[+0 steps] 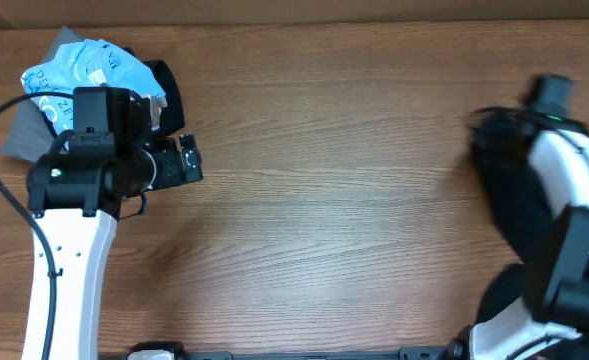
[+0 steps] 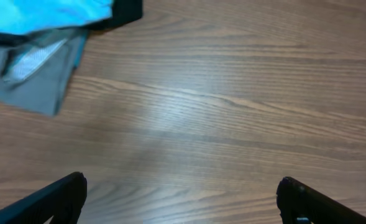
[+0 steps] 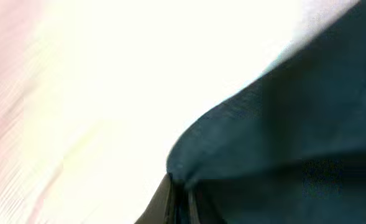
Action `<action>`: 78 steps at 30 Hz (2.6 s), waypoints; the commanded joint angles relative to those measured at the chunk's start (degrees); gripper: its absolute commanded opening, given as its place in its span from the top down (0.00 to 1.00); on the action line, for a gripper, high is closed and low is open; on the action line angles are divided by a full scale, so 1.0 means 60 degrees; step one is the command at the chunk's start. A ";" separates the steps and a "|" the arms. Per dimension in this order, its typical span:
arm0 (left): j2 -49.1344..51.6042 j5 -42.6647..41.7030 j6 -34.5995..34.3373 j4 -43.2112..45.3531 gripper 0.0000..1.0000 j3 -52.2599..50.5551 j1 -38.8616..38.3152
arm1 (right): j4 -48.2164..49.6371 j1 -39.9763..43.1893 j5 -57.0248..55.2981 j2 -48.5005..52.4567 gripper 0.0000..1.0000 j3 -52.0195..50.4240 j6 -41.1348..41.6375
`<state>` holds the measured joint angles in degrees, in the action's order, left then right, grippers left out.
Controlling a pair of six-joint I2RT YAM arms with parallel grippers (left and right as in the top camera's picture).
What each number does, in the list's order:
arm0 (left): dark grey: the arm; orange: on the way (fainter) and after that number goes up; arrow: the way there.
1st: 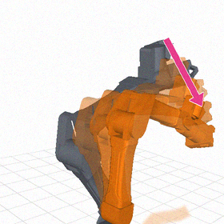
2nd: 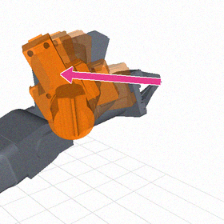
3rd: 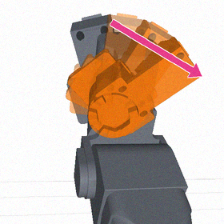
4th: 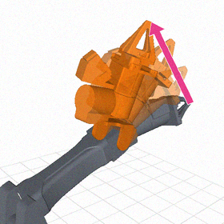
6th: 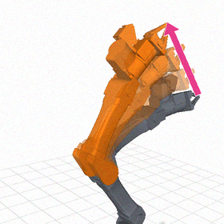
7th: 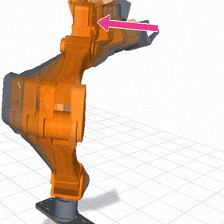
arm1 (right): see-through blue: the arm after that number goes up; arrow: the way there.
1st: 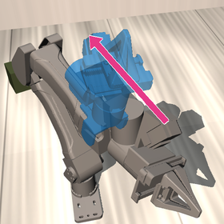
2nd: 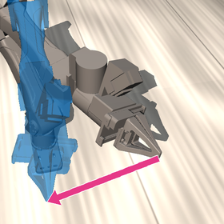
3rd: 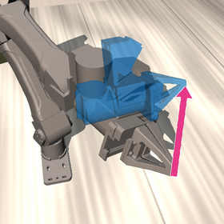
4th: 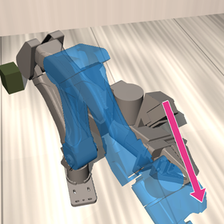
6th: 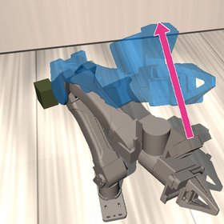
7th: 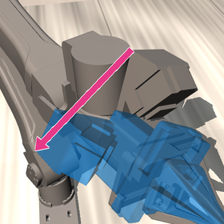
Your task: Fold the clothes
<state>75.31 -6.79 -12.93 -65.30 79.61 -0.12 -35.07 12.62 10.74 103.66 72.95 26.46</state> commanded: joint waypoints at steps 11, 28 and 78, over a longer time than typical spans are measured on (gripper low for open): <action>-0.0076 0.2667 0.0299 -0.1479 0.00 0.3741 0.0084 | 0.0178 -0.8990 -0.0969 -0.1002 0.41 0.0106 0.0437; 0.1523 0.0882 0.0306 -0.2106 0.00 0.3738 -0.0736 | -0.2484 -0.5945 -0.2783 -0.5839 0.24 0.0739 0.0856; 0.9409 0.3235 -0.1402 -0.2437 0.96 0.2408 -0.1752 | -0.5949 -0.1031 -0.2055 -0.2772 0.00 0.0692 0.0765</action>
<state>130.74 4.62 -15.14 -77.67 97.25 -11.27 -71.18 2.83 -1.67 87.70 76.86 32.82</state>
